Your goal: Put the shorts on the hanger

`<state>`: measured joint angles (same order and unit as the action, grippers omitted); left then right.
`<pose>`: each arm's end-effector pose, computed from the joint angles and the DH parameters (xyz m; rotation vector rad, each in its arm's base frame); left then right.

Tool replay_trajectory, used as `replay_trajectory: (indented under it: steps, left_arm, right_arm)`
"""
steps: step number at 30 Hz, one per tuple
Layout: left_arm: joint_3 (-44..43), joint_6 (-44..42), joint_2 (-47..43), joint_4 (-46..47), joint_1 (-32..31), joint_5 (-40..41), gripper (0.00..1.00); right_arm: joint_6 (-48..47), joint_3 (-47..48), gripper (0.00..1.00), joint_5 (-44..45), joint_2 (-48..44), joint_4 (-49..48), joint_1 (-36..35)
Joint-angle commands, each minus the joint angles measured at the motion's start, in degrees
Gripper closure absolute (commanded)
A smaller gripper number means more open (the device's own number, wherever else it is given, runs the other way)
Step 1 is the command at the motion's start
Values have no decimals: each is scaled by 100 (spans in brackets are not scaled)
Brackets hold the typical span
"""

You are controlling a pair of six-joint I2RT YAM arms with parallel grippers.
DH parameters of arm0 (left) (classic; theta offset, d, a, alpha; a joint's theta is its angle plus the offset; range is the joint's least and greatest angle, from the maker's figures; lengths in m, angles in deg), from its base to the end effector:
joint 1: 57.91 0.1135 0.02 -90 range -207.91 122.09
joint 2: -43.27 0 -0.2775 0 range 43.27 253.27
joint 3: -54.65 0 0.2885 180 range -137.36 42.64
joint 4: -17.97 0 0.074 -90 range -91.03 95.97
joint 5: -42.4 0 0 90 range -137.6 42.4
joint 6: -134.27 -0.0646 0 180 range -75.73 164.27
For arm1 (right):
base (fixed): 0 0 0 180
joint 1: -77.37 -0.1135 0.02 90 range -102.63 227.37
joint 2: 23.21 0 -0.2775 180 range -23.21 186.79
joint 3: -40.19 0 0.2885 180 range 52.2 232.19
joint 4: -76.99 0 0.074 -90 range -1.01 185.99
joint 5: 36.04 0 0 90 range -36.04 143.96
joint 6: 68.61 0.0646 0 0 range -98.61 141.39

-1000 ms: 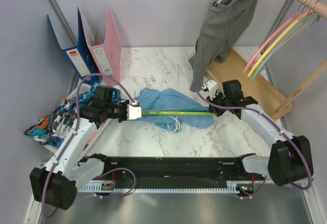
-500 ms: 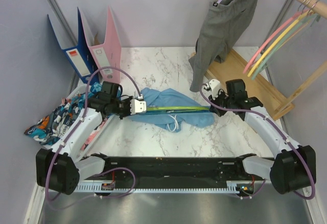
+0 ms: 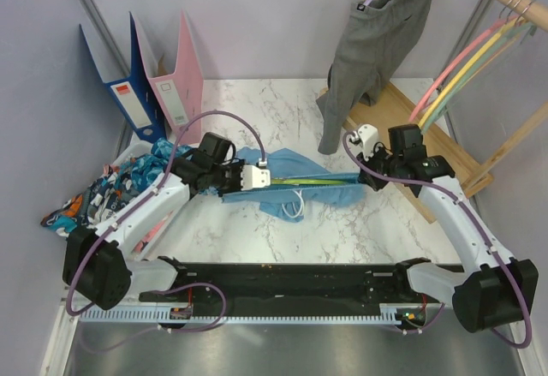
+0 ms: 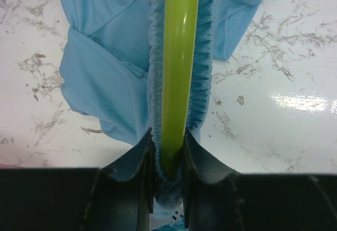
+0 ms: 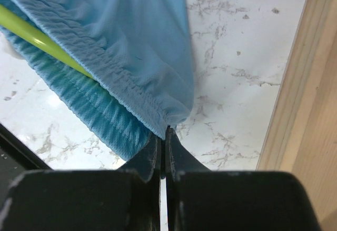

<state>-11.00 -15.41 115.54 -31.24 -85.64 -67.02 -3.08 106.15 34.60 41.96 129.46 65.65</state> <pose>0.2536 -0.1576 0.2329 1.8027 1.6979 -0.1976 0.2655 0.0770 0.2635 -0.8897 2.2601 0.3175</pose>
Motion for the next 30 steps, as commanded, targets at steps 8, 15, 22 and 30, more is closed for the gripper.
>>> replay_trajectory:
  steps: [8,15,22,30]
  left_arm:
    - [-831,782,-11,-638,-567,993,98]
    - [-1060,774,-327,-858,-567,588,98]
    - [-1349,317,-538,-1087,-567,18,98]
    - [-1631,97,-574,-1297,-559,-887,98]
  right_arm:
    - [-348,739,96,-252,-294,831,-304]
    - [-699,1221,23,-648,-408,1103,-348]
    - [-1525,1609,20,-1825,-847,1393,-339]
    - [-2789,1251,27,-3363,-1295,1851,-348]
